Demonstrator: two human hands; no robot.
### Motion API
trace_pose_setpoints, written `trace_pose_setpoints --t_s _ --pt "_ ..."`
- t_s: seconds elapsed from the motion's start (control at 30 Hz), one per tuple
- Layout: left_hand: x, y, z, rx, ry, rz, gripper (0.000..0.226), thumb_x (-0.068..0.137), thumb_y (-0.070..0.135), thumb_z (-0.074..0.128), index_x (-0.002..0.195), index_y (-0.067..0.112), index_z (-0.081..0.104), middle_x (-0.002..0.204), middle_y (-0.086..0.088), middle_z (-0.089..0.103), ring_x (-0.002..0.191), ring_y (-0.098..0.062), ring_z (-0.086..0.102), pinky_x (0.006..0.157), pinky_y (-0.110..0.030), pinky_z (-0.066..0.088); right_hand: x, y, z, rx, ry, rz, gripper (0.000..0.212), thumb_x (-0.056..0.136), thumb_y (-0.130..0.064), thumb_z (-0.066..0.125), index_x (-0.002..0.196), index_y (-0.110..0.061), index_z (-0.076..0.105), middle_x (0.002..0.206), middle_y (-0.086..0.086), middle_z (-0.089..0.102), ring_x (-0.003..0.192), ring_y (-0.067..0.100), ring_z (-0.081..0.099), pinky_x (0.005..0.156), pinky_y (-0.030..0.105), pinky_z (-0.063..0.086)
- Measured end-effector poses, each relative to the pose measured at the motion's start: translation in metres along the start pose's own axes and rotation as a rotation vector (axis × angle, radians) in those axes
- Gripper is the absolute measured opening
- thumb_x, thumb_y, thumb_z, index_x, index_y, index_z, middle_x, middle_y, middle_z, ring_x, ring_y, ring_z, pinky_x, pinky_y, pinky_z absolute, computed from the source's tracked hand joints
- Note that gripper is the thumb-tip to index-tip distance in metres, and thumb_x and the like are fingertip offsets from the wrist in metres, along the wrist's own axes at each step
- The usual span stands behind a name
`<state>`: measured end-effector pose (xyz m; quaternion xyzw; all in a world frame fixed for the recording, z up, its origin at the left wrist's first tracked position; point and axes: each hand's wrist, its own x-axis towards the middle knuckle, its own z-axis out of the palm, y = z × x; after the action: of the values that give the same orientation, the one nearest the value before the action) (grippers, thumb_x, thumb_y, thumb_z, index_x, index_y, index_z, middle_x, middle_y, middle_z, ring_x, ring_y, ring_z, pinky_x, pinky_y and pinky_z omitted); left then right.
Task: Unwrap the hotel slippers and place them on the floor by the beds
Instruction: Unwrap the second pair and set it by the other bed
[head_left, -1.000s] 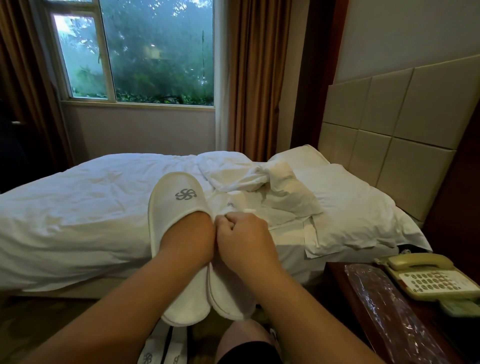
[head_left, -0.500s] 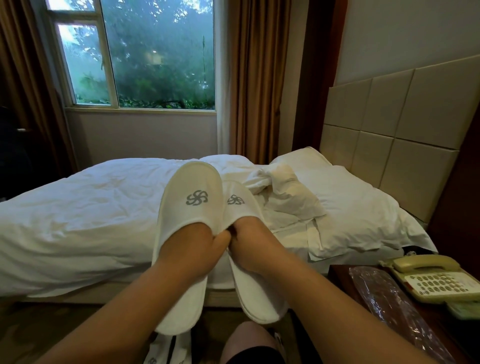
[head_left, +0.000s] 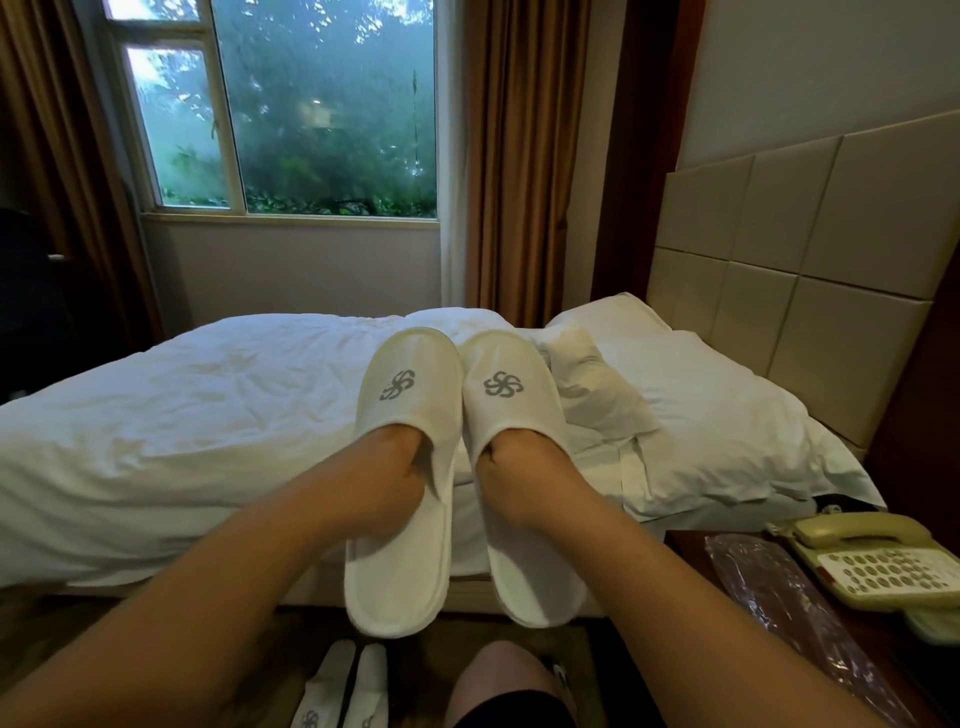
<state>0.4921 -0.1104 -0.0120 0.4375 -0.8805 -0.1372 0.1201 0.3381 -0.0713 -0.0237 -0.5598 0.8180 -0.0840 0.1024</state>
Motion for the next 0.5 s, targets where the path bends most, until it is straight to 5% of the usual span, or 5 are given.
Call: trace_pose_setpoints --t_s 0.07,0.23,0.4,0.5 --pt "-0.002 0.000 -0.001 0.046 -0.038 -0.015 0.027 0.100 0.016 0.044 0.127 0.018 0.047 0.104 0.001 0.050 0.091 -0.019 0.056 0.076 -0.029 0.045 0.008 -0.001 -0.003 0.037 -0.142 0.161 0.061 0.092 -0.032 0.063 0.142 -0.008 0.038 0.144 0.014 0.037 0.134 0.030 0.036 0.115 0.039 0.027" --pt "-0.003 0.001 -0.008 0.045 -0.070 0.000 0.020 0.096 0.027 0.055 0.114 0.020 0.058 0.105 0.000 0.060 0.091 -0.019 0.059 0.074 -0.028 0.046 0.010 0.002 -0.010 0.312 -0.239 0.338 0.065 0.092 -0.037 0.060 0.144 -0.009 0.032 0.148 0.015 0.030 0.134 0.028 0.032 0.112 0.035 0.024" --pt "0.003 -0.002 -0.003 0.103 0.107 0.006 0.015 0.094 0.022 0.059 0.105 0.016 0.067 0.079 0.008 0.051 0.068 -0.008 0.049 0.063 -0.020 0.037 0.010 0.003 -0.008 0.634 -0.009 0.342 0.037 0.093 -0.029 0.058 0.123 -0.009 0.049 0.123 0.013 0.047 0.108 0.022 0.047 0.103 0.032 0.036" --pt "0.003 0.002 0.004 0.044 0.191 -0.022 0.015 0.093 0.022 0.061 0.106 0.018 0.069 0.087 0.004 0.057 0.077 -0.015 0.052 0.072 -0.025 0.040 -0.001 -0.002 -0.005 0.782 0.145 0.284 0.027 0.095 -0.025 0.057 0.115 -0.007 0.049 0.117 0.012 0.050 0.105 0.023 0.048 0.105 0.037 0.035"
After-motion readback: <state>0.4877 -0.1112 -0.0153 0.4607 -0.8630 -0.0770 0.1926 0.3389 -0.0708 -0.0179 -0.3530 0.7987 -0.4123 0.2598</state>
